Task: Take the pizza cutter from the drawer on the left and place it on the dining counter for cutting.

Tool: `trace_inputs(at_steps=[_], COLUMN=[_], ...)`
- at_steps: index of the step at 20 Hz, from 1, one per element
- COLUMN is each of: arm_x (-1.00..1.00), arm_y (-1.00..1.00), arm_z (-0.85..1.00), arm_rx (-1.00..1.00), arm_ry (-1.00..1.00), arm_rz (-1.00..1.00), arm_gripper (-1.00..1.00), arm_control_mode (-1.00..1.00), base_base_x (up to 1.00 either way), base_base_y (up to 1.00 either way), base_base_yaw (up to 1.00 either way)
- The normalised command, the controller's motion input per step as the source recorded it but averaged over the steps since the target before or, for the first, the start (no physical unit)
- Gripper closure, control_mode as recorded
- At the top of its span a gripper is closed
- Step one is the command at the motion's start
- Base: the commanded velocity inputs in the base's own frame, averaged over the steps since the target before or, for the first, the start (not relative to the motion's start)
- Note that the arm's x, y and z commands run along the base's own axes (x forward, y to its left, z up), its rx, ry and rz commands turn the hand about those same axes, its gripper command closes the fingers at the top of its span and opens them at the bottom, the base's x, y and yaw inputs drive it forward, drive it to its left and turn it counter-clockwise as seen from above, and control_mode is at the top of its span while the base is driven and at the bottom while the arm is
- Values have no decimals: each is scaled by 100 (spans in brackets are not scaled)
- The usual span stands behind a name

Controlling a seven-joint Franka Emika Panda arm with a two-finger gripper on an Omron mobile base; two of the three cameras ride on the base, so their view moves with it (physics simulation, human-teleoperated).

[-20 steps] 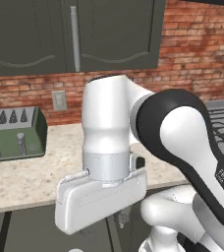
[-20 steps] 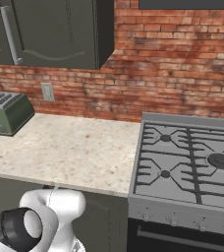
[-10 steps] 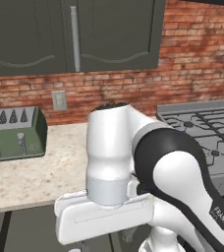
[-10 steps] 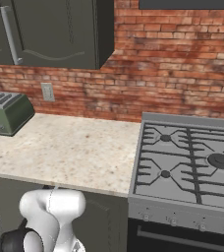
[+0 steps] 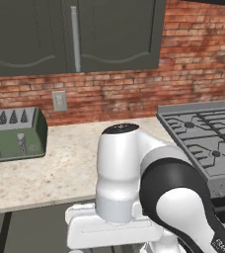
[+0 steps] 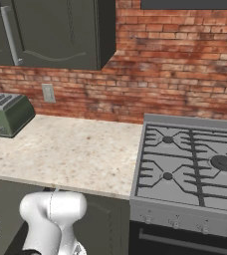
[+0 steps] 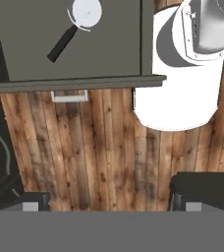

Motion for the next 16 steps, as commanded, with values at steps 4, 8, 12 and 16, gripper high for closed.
trace_inputs(at_steps=[4, 8, 12, 16], arm_x=[31, 25, 14, 11], arm_y=[2, 11, 8, 13], arm_z=[-11, -19, -20, -15], arm_rx=[0, -1, -2, -1], arm_ry=[-1, -4, -12, -13], arm_rz=[0, 0, 0, 0], arm_gripper=[-100, -100, -100, -100], arm_control_mode=[-100, -100, -100, -100], base_base_x=[0, 0, 0, 0], base_base_y=[0, 0, 0, 0], base_base_yaw=[0, 0, 0, 0])
